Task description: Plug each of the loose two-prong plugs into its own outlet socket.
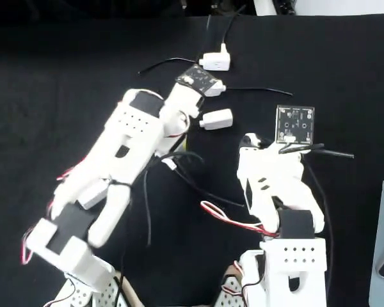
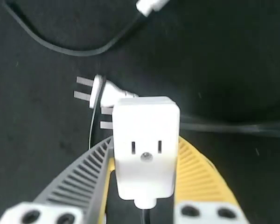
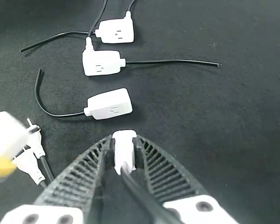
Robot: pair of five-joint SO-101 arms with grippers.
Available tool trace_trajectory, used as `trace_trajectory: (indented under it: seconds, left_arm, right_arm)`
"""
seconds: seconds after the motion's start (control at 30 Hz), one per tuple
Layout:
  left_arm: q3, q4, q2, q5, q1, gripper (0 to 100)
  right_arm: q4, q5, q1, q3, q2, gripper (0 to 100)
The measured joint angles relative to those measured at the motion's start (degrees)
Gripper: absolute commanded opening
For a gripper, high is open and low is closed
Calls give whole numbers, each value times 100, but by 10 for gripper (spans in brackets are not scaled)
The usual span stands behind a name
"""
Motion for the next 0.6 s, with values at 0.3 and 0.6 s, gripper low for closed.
trace_trajectory:
  seconds: [0.3, 0.6]
  left_arm:
    - [993, 782, -1327, -35, 0, 108]
    - [3912, -835, -2752, -35, -9, 244]
  right_arm:
    - [0, 0, 0, 0, 0, 12]
    - [0, 0, 0, 0, 0, 12]
